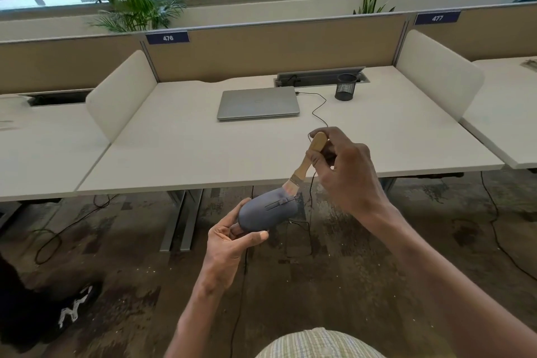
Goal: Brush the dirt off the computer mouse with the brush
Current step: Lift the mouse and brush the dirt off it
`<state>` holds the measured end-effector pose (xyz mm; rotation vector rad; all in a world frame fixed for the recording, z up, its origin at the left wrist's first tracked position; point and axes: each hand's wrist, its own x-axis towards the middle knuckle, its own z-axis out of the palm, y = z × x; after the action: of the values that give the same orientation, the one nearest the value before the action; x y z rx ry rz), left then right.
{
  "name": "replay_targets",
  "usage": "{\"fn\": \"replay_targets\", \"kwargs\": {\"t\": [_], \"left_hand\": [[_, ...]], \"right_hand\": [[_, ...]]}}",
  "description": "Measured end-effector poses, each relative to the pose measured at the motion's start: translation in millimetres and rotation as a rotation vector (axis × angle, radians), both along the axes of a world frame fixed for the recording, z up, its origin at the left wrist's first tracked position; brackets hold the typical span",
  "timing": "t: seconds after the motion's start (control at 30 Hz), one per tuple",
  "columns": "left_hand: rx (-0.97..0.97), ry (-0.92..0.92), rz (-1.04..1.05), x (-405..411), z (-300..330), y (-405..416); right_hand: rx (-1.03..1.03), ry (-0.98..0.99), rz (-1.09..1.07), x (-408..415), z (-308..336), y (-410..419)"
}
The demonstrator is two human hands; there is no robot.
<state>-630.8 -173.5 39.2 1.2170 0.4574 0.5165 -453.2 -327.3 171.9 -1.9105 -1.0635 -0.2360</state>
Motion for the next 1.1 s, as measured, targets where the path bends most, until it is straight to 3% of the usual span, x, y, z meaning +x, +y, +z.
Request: {"fn": "replay_targets", "kwargs": {"t": [0.17,0.37,0.53,0.7,0.93,1.1], "left_hand": [[-0.007,-0.007,0.009,1.2,0.4,-0.8],[-0.013,-0.013,0.004,1.0,-0.8,-0.8],[-0.006,-0.027,0.008,2.4,1.1,-0.1],[-0.036,-0.028,0.004,1.5,0.0,2.6],[-0.041,-0.039,-0.022,-0.7,0.3,1.1],[-0.035,-0.036,-0.026,-2.2,3.8,-0.5]], "right_hand": [[-0.015,0.002,0.081,-13.8,-3.8,4.9],[0.006,-0.033,-0.012,-8.7,-0.8,1.9],[-0.045,0.003,0.114,-7.1,1.5,3.2],[-0.017,-0.036,0.047,0.7,-3.5,4.3],[-0.056,0.063,0.160,8.2,1.0,1.2],[0.015,0.041,0.101,12.8,0.5,0.0]]}}
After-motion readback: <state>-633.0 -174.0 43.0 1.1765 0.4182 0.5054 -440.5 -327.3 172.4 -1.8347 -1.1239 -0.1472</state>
